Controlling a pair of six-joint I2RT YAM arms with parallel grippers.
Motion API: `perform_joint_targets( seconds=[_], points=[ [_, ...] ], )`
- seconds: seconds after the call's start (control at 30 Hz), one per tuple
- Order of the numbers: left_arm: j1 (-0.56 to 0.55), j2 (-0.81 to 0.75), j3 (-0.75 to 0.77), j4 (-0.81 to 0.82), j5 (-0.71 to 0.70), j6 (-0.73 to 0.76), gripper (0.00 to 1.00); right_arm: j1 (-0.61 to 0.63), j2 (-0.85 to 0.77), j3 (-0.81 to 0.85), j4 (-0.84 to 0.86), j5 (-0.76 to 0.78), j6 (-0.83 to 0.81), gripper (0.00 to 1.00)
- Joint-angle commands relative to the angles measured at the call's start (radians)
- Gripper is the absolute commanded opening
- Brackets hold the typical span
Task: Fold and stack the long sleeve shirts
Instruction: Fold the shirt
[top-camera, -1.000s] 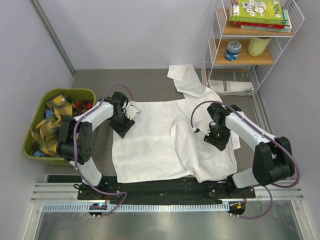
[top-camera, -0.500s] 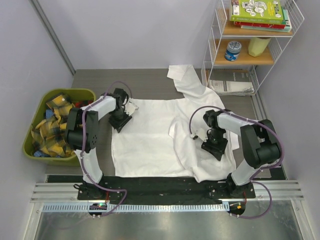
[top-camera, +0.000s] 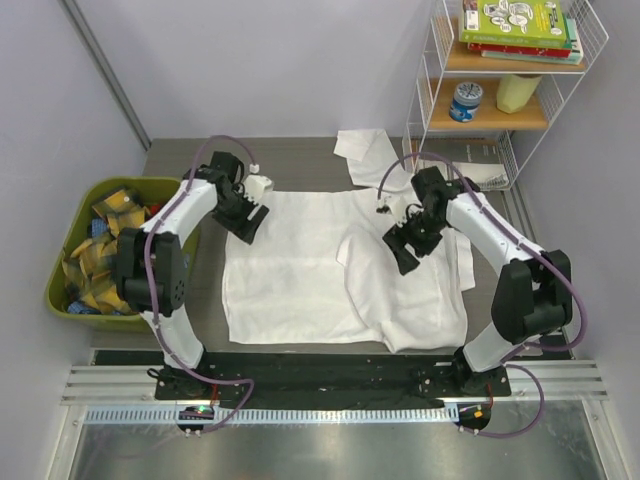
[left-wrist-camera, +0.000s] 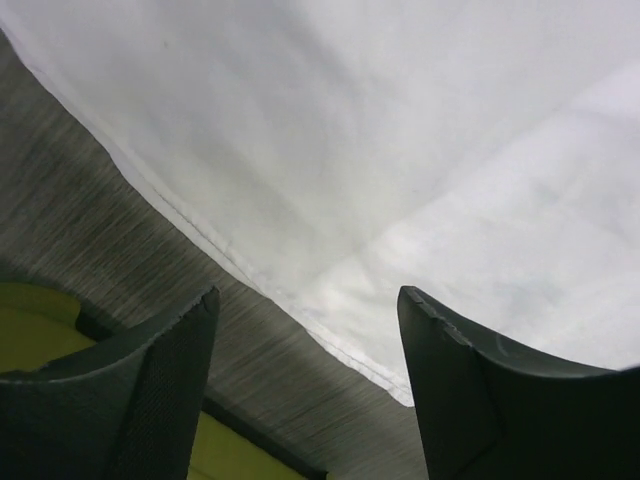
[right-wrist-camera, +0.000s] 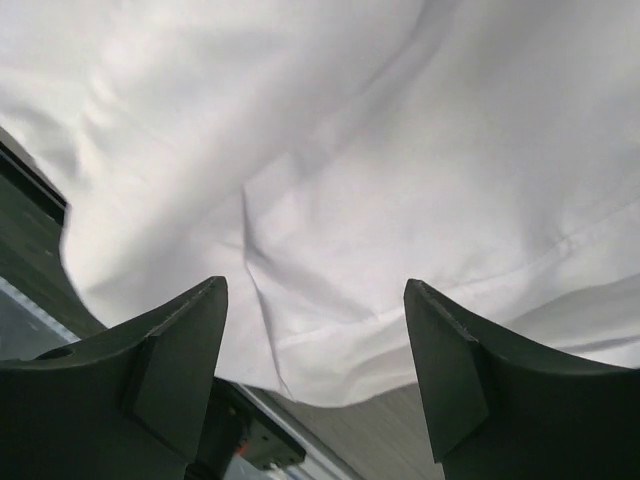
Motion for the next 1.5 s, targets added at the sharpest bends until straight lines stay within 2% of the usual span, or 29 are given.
perform_joint_targets(
  seconds=[0.0, 0.03, 0.23, 0.3, 0.33, 0.37, 0.47, 0.53, 0.67, 0.73, 0.77, 0.8, 0.87, 0.9, 0.93, 1.0, 1.03, 1.17, 1.23, 1.37, 1.47],
  points=[
    [-0.005, -0.169, 0.014, -0.023, 0.168, -0.038, 0.75, 0.0, 0.051, 0.11, 0.044, -0.248, 0.236, 0.79],
    [-0.005, -0.186, 0.011, -0.021, 0.198, -0.046, 0.8, 0.002, 0.074, 0.121, 0.081, -0.262, 0.294, 0.8],
    [-0.005, -0.267, 0.029, -0.011, 0.245, -0.104, 0.83, 0.052, 0.206, 0.129, 0.205, -0.287, 0.413, 0.82],
    [-0.005, -0.281, 0.038, -0.018, 0.245, -0.11, 0.83, 0.074, 0.234, 0.121, 0.215, -0.302, 0.413, 0.76],
    [-0.005, -0.283, 0.038, -0.02, 0.243, -0.107, 0.83, 0.094, 0.242, 0.121, 0.199, -0.322, 0.402, 0.68],
    [-0.003, -0.287, 0.037, -0.02, 0.239, -0.104, 0.82, 0.1, 0.246, 0.121, 0.182, -0.345, 0.388, 0.43],
    [-0.003, -0.301, 0.025, -0.018, 0.225, -0.089, 0.81, 0.134, 0.161, 0.089, 0.109, -0.463, 0.267, 0.02],
    [-0.005, -0.313, 0.016, -0.017, 0.223, -0.086, 0.8, 0.163, 0.045, 0.049, 0.065, -0.486, 0.174, 0.01],
    [-0.003, -0.324, -0.003, -0.009, 0.226, -0.087, 0.79, 0.298, -0.086, 0.005, -0.052, -0.506, 0.036, 0.01],
    [-0.003, -0.324, -0.006, -0.003, 0.232, -0.094, 0.79, 0.379, -0.141, -0.033, -0.06, -0.474, 0.002, 0.01],
    [-0.003, -0.316, -0.008, -0.004, 0.231, -0.098, 0.79, 0.423, -0.209, -0.064, -0.042, -0.395, 0.005, 0.01],
    [-0.003, -0.307, -0.008, -0.007, 0.235, -0.097, 0.79, 0.536, -0.241, -0.125, -0.017, -0.347, 0.014, 0.01],
    [-0.003, -0.268, -0.009, -0.014, 0.235, -0.097, 0.79, 0.594, -0.278, -0.173, 0.043, -0.237, 0.043, 0.17],
    [-0.005, -0.249, -0.001, -0.015, 0.232, -0.097, 0.79, 0.584, -0.269, -0.166, 0.044, -0.206, 0.057, 0.25],
    [-0.005, -0.229, 0.002, -0.011, 0.232, -0.095, 0.79, 0.568, -0.26, -0.15, 0.04, -0.192, 0.063, 0.42],
    [-0.023, -0.165, 0.014, 0.005, 0.21, -0.086, 0.77, 0.521, -0.251, -0.1, 0.024, -0.199, 0.043, 0.64],
    [-0.037, -0.142, 0.032, 0.006, 0.171, -0.074, 0.76, 0.429, -0.249, -0.081, 0.017, -0.219, 0.034, 0.75],
    [-0.132, -0.024, 0.051, 0.011, 0.066, -0.066, 0.73, 0.199, -0.188, 0.029, -0.045, -0.239, -0.018, 0.77],
    [-0.155, 0.032, 0.04, 0.028, 0.024, -0.065, 0.72, 0.136, -0.151, 0.023, -0.026, -0.16, -0.022, 0.76],
    [-0.163, 0.087, -0.007, 0.031, -0.103, -0.034, 0.67, -0.013, -0.064, -0.039, 0.053, -0.011, -0.006, 0.67],
    [-0.144, 0.069, -0.084, 0.04, -0.159, 0.012, 0.63, -0.074, 0.015, -0.096, 0.13, 0.075, -0.014, 0.6]
  ],
)
